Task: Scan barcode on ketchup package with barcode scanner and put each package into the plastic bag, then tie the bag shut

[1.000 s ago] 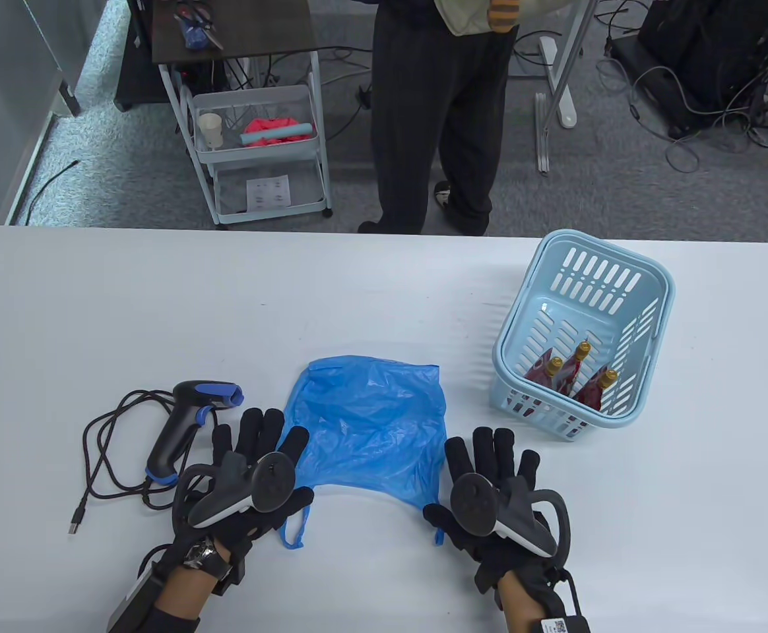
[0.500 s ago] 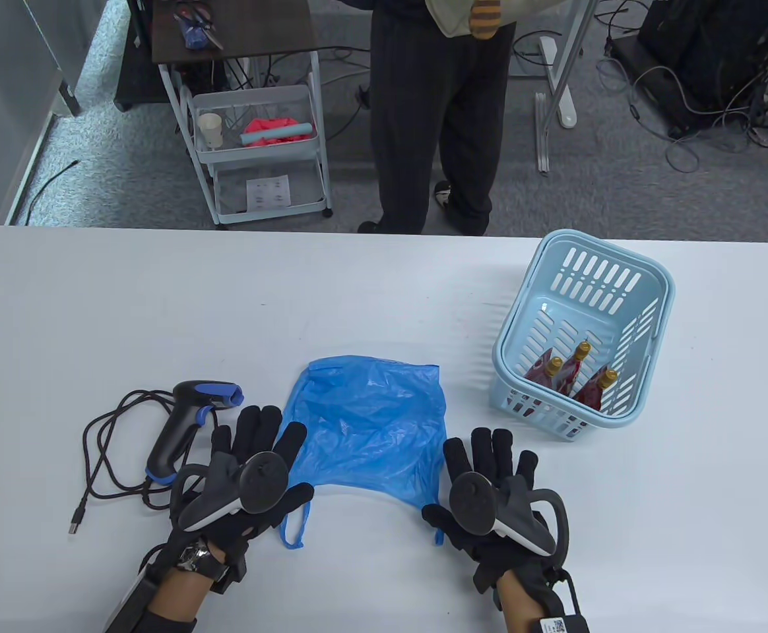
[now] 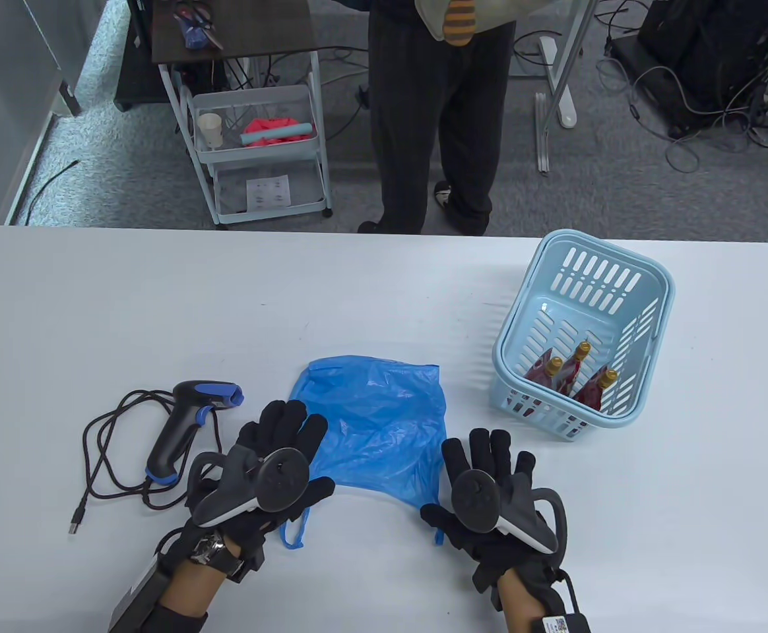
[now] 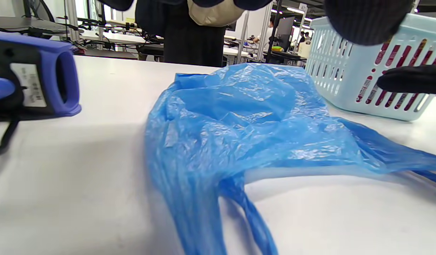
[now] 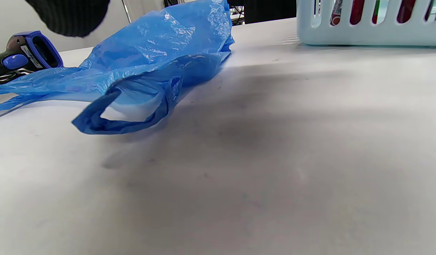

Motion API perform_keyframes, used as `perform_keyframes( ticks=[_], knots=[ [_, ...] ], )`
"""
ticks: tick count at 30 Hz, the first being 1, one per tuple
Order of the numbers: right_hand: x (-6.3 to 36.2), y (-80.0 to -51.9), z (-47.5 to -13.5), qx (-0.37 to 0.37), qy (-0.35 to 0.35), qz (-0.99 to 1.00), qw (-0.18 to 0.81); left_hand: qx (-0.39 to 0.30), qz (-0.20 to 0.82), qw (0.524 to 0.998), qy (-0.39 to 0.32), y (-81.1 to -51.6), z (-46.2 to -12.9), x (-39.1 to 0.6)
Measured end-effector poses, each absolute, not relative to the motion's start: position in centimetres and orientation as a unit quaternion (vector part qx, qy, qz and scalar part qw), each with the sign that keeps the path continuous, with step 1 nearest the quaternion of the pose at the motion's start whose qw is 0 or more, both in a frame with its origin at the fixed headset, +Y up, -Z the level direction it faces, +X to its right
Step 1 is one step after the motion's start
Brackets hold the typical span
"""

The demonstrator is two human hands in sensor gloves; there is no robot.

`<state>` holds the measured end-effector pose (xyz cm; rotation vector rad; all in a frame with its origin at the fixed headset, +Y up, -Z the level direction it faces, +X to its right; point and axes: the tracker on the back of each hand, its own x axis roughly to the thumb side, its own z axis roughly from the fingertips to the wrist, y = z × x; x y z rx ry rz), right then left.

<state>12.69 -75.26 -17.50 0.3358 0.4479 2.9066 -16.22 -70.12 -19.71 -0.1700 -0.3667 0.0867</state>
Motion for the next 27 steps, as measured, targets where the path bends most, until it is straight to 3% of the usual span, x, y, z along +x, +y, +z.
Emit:
perform_keyframes(
  ticks=[12, 27],
  knots=[
    [12.7, -75.2, -17.5, 0.116, 0.146, 0.978, 0.094, -0.149, 0.003, 0.968, -0.202, -70.1, -22.0, -11.2],
    [12.8, -75.3, -17.5, 0.119, 0.142, 0.977, 0.108, -0.253, -0.085, 0.945, -0.188, -75.8, -25.1, -6.3]
  ],
)
